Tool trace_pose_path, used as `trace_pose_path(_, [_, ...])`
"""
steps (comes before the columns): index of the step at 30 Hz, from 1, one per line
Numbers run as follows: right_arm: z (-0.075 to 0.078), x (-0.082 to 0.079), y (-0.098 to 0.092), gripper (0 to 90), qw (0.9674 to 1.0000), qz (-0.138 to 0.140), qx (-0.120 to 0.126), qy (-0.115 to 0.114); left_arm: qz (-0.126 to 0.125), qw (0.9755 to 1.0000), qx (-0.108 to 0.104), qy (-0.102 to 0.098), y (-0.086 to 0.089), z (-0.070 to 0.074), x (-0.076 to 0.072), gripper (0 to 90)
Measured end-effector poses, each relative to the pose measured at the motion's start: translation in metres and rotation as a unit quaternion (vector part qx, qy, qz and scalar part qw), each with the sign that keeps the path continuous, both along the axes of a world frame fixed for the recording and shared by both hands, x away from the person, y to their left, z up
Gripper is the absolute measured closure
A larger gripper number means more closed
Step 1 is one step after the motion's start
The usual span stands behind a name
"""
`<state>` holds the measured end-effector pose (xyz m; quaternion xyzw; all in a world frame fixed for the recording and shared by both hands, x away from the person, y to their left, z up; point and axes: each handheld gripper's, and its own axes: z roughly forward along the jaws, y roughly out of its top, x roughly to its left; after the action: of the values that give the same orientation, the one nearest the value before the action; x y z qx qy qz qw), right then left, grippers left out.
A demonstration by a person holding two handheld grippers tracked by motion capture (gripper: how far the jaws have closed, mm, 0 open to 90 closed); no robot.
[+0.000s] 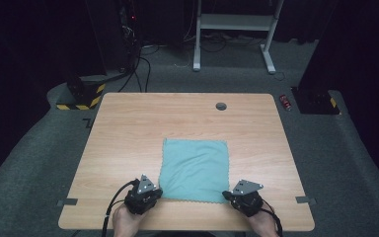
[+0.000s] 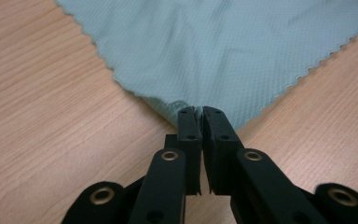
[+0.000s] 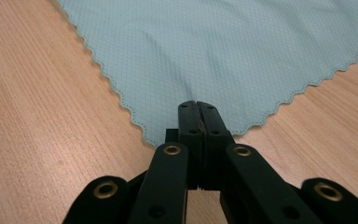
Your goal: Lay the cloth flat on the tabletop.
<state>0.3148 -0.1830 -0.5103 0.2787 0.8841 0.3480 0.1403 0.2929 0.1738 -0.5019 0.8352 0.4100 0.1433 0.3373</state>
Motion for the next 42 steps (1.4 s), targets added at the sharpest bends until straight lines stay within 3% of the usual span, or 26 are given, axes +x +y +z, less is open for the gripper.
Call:
trace_pose_path(6, [0.0, 0.0, 0.001, 89.3, 1.0, -0.002, 0.004, 0.001, 0.019, 0.9998, -0.006, -0.009, 0.007, 0.003, -0.004, 78.5])
trace_pose_path(9, [0.001, 0.001, 0.0, 86.0, 0.9999, -0.003, 0.012, 0.001, 0.029, 0.9993, -0.014, -0.021, 0.008, 0.007, -0.003, 70.3])
trace_pose_path(13, [0.002, 0.003, 0.002, 81.3, 0.9998, -0.006, 0.019, 0.001, 0.031, 0.9993, -0.013, -0.016, 0.004, 0.006, 0.002, 65.2])
trace_pose_path(16, [0.0, 0.005, 0.004, 81.5, 0.9998, -0.006, 0.017, 0.003, 0.019, 0.9997, -0.005, -0.015, 0.001, 0.0, 0.005, 74.4])
trace_pose_path(19, [-0.003, 0.005, 0.006, 89.8, 0.9999, -0.005, 0.009, -0.003, 0.013, 0.9997, 0.004, -0.019, -0.001, -0.003, 0.003, 87.7])
trace_pose_path(27, [-0.004, 0.002, 0.002, 90.0, 1.0, -0.002, -0.008, -0.002, 0.02, 0.9996, 0.013, -0.012, 0.008, -0.005, -0.004, 88.6])
trace_pose_path(31, [-0.002, 0.001, -0.001, 90.0, 1.0, -0.008, -0.001, -0.005, 0.027, 0.9996, 0.009, -0.002, 0.012, -0.006, -0.007, 73.6])
trace_pose_path(35, [0.001, 0.002, 0.002, 84.6, 0.9998, -0.011, 0.016, -0.01, 0.032, 0.9991, -0.006, -0.027, 0.013, 0.0, -0.008, 65.4])
trace_pose_path(39, [-0.001, 0.003, 0.009, 77.5, 0.9998, -0.004, 0.022, -0.003, 0.03, 0.9987, -0.001, -0.042, 0.003, 0.004, 0.003, 59.3])
trace_pose_path(42, [-0.004, 0.002, 0.012, 76.0, 0.9999, 0.001, 0.015, 0.003, 0.03, 0.9987, 0.013, -0.039, -0.003, -0.002, 0.015, 56.5])
